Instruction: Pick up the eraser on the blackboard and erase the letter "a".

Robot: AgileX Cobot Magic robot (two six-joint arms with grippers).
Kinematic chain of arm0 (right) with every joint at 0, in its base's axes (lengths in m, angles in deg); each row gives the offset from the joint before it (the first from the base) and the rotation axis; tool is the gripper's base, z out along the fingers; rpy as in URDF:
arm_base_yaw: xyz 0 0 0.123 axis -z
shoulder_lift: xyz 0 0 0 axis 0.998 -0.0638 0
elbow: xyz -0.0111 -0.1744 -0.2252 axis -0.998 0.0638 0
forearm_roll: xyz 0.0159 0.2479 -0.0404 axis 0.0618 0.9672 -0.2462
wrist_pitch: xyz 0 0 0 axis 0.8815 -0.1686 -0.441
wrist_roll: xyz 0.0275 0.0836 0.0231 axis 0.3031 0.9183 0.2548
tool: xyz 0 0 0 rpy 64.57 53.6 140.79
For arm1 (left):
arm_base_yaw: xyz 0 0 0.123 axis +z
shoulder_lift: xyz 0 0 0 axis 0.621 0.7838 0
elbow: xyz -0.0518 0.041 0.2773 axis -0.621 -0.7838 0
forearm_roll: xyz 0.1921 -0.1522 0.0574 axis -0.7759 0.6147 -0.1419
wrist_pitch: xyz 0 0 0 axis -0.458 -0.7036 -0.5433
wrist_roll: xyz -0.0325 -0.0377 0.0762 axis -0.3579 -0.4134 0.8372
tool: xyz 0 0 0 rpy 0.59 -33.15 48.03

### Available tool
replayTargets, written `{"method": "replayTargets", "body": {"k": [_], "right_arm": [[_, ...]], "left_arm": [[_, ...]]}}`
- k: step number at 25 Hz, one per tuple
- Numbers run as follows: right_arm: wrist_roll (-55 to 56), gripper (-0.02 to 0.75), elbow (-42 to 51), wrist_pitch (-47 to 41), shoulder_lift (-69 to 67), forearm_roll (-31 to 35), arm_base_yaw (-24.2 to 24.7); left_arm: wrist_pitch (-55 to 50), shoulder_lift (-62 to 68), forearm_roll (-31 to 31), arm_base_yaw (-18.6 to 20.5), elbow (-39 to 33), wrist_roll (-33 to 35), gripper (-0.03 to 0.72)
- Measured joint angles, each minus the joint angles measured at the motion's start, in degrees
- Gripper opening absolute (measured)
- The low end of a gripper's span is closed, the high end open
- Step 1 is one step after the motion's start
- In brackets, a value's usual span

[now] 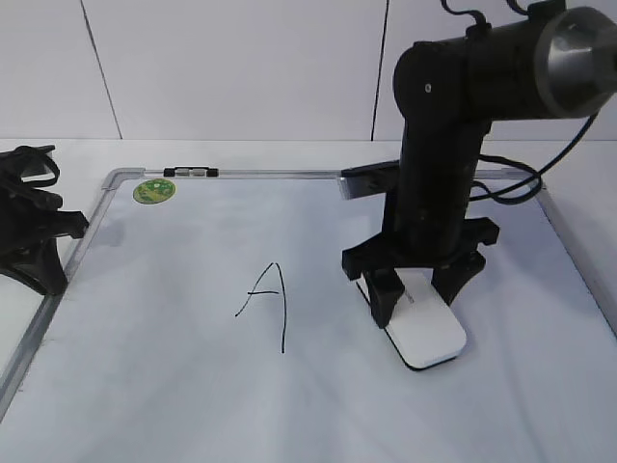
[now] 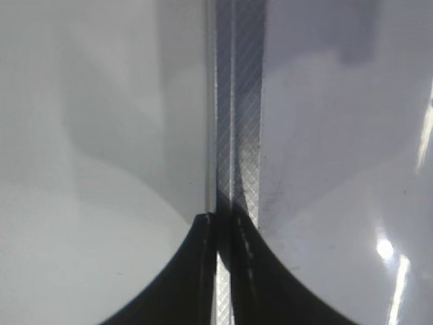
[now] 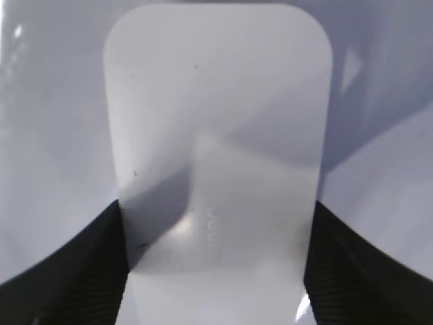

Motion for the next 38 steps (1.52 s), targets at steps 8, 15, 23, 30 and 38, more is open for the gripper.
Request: {"method": "replayTargets", "body": {"k": [8, 15, 23, 30, 38], "right_arm": [[2.9, 0.540, -8.5, -0.4, 0.9, -4.7, 0.1], [3.6, 0.540, -8.9, -0.9, 4.5, -6.1, 5.1], [3.7, 0.540, -8.7, -1.2, 8.2, -5.2, 14.2], [3.7, 0.540, -6.4, -1.2, 9.3, -5.1, 17.6], [3.7, 0.540, -2.7, -1.2, 10.9, -6.9, 18.8]], "left_arm": [[0.0, 0.0, 0.0, 0.0, 0.0, 0.0, 0.020], [0.0, 0.0, 0.0, 0.0, 0.0, 0.0, 0.020], [0.0, 0.0, 0.0, 0.0, 0.0, 0.0, 0.020], [0.0, 0.0, 0.0, 0.0, 0.0, 0.0, 0.022], [0.0, 0.0, 0.0, 0.0, 0.0, 0.0, 0.025]]}}
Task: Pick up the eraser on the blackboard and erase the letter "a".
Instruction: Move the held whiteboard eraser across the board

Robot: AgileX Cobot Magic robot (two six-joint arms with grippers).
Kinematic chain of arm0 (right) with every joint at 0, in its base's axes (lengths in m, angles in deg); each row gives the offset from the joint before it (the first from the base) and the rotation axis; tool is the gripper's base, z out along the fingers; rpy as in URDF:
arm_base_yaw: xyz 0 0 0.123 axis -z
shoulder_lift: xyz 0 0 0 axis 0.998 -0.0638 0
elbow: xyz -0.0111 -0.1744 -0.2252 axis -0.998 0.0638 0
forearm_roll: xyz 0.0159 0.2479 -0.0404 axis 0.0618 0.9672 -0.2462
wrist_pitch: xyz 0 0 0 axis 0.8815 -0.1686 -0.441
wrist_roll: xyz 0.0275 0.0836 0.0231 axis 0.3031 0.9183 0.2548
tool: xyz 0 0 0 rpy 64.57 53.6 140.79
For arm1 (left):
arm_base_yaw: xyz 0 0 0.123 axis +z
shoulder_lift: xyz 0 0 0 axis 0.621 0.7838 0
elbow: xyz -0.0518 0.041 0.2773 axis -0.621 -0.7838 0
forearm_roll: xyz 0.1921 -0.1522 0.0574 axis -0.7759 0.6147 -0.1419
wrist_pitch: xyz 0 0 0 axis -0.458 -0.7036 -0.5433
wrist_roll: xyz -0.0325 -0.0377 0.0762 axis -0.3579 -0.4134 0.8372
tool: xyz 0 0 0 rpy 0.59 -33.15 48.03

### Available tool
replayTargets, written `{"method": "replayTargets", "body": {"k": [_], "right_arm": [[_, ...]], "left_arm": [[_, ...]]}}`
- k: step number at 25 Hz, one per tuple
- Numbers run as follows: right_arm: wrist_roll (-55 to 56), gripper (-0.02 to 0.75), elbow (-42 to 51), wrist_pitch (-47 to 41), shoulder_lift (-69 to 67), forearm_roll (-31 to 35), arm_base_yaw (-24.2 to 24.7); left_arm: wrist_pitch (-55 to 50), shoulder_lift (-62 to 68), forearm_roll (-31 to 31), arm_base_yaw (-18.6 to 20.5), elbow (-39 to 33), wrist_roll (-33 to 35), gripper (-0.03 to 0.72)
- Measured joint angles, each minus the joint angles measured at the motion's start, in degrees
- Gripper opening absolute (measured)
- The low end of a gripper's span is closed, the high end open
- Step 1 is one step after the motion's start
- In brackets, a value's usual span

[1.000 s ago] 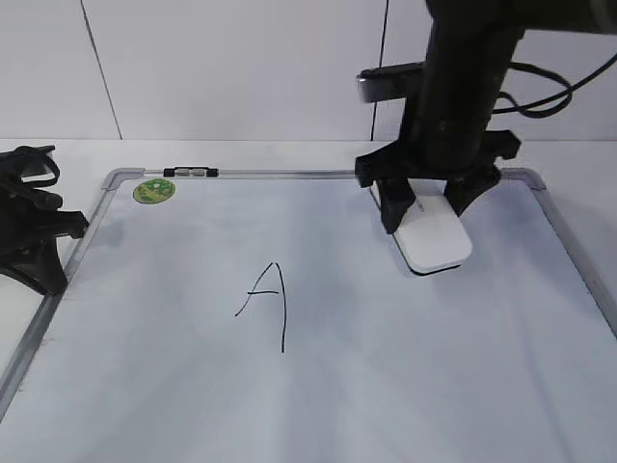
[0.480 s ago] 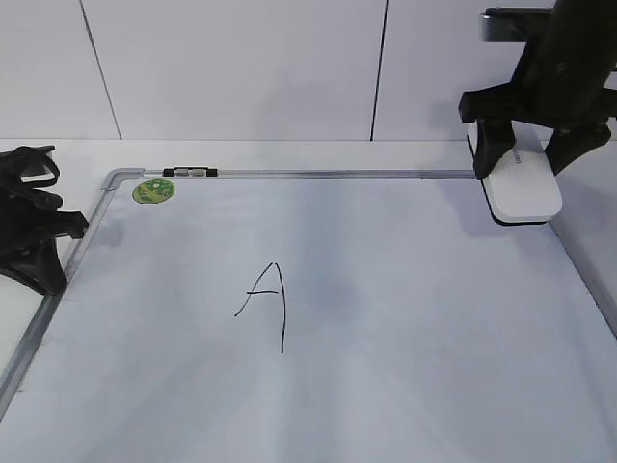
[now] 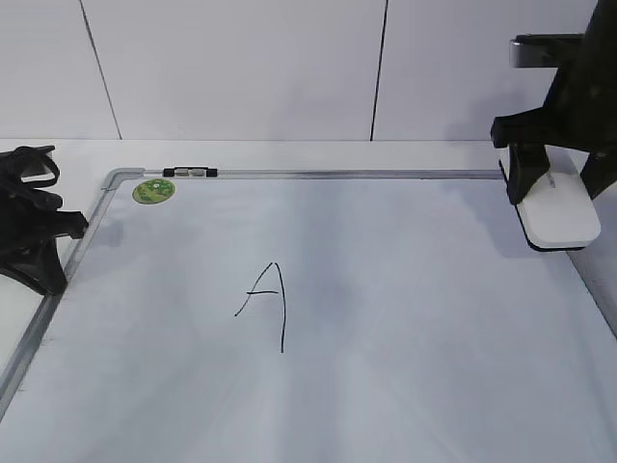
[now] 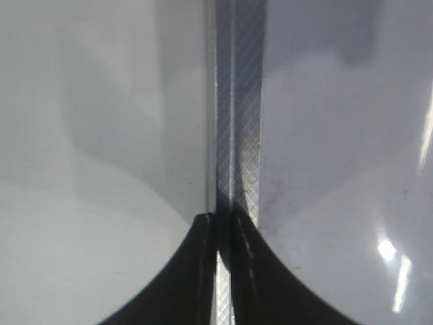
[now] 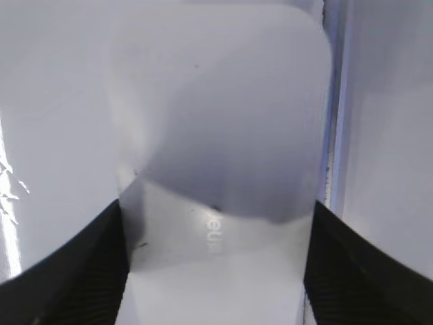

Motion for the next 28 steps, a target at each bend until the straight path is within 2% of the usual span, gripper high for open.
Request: {"method": "replayTargets", "body": {"k": [11, 28], "right_arm": [[0.1, 0.540, 5.7, 0.0, 0.8, -0.2, 2.9], [0.1, 0.540, 12.4, 0.3, 1.1, 0.0, 3.1]], "left_arm": [[0.0, 0.1, 0.0, 0.0, 0.0, 0.0, 0.029], [0.1, 0.1, 0.2, 0.0, 0.0, 0.0, 0.029]]}}
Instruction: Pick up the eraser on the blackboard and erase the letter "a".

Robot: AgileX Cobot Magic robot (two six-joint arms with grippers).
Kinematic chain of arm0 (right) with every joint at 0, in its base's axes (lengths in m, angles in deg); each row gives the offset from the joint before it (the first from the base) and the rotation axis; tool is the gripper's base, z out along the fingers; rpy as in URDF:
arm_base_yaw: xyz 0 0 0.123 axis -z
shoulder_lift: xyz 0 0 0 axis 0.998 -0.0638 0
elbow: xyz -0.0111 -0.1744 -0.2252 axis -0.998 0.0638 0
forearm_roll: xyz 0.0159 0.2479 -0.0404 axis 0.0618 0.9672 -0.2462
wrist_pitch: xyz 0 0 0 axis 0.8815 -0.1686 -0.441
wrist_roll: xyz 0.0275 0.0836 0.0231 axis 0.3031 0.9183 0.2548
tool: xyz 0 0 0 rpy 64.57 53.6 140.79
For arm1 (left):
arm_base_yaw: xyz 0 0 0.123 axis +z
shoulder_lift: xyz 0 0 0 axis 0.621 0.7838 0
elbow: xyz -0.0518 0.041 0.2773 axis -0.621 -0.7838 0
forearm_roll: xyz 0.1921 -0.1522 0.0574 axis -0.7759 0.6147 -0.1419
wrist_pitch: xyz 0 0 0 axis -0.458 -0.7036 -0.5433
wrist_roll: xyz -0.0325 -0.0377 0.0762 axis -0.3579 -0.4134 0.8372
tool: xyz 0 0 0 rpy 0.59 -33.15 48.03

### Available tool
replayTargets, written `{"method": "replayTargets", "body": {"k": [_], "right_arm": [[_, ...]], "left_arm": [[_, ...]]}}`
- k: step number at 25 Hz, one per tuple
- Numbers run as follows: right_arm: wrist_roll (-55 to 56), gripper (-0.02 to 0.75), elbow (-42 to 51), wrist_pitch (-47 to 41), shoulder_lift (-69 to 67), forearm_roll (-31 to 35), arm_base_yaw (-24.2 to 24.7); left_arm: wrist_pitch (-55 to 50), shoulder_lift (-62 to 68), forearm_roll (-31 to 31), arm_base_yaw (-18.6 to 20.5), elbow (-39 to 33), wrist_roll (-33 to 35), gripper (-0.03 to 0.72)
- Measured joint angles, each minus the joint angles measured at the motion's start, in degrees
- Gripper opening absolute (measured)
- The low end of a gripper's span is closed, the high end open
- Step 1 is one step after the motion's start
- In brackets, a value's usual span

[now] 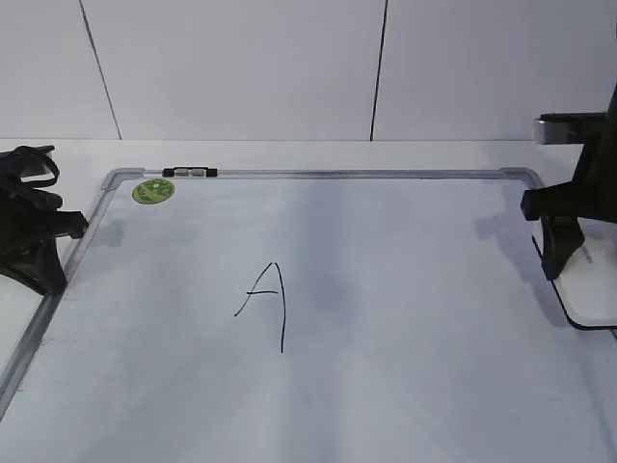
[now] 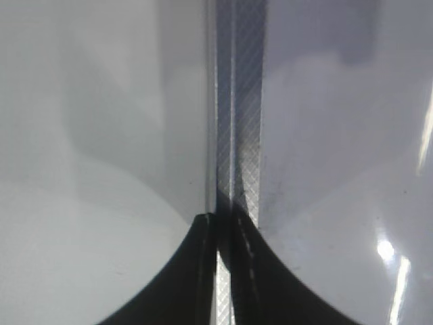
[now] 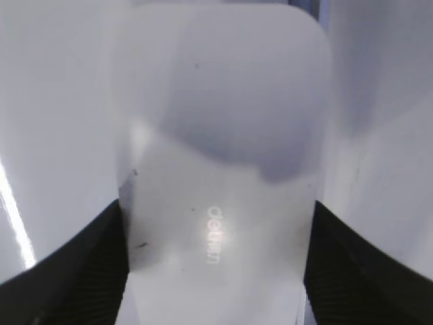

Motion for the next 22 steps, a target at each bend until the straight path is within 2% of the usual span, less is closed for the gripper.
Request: {"method": "replayTargets", "body": {"k": [22], "right_arm": [[-0.1, 0.540, 2.2, 3.4, -4.0, 0.0, 0.1]], "left_arm": [[-0.1, 0.0, 0.5, 0.0, 0.0, 0.0, 0.029]]}}
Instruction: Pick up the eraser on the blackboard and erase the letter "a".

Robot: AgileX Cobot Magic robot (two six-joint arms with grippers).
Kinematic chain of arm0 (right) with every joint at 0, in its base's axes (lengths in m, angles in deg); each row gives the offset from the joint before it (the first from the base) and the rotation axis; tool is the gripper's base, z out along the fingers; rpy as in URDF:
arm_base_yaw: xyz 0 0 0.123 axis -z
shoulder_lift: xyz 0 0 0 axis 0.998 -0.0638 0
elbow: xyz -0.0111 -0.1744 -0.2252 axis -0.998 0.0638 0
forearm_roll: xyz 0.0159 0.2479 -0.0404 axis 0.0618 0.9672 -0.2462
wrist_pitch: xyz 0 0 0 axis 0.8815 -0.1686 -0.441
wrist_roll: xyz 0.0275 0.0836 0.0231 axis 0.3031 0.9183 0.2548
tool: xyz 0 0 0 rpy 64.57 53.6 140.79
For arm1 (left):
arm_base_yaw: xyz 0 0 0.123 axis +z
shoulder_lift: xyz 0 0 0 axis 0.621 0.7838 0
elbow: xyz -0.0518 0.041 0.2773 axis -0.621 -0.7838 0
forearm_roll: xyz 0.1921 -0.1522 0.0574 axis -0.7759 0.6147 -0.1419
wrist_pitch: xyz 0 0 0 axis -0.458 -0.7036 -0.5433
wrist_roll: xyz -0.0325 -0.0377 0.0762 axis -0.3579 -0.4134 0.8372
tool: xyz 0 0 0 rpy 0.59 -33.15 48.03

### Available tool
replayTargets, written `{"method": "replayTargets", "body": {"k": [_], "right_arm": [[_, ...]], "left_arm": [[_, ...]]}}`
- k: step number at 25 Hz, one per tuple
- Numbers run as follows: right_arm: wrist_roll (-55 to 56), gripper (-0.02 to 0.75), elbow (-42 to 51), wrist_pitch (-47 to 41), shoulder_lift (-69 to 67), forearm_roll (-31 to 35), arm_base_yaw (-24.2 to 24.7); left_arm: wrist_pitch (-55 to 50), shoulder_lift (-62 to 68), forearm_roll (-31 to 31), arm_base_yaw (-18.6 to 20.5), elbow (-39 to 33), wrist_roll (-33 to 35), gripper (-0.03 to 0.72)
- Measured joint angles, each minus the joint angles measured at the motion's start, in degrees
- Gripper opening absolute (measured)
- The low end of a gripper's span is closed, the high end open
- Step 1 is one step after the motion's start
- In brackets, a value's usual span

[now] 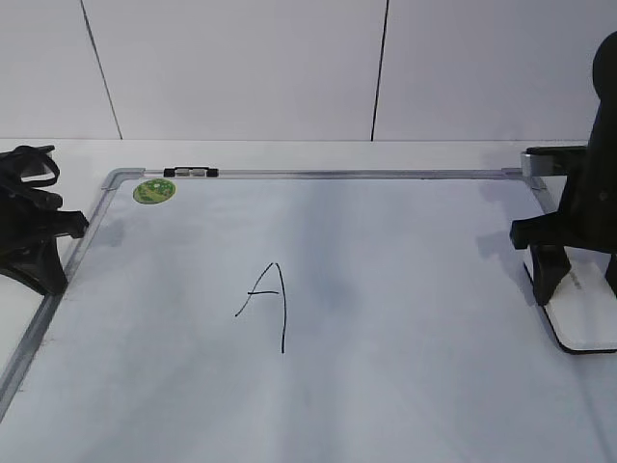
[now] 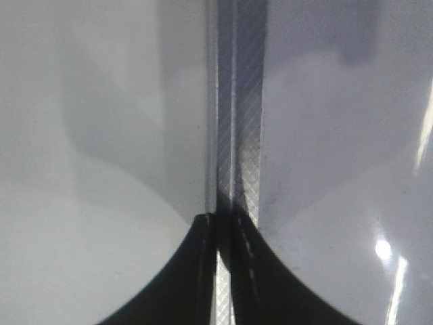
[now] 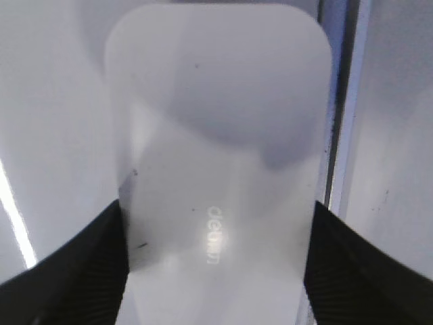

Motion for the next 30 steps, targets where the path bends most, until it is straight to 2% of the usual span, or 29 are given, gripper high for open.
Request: {"method": "replayTargets", "body": {"k": [9, 17, 30], "right_arm": [[0.0, 0.540, -2.0, -0.6, -2.2, -0.6, 0.0], [0.0, 0.540, -2.6, -0.7, -2.2, -4.4, 0.1], [0.0, 0.540, -2.8, -1.1, -2.2, -4.6, 0.1]], "left_arm": [[0.0, 0.0, 0.1, 0.0, 0.0, 0.0, 0.029], [0.0, 0.0, 0.1, 0.0, 0.0, 0.0, 0.029], [0.0, 0.0, 0.1, 0.0, 0.0, 0.0, 0.029]]}}
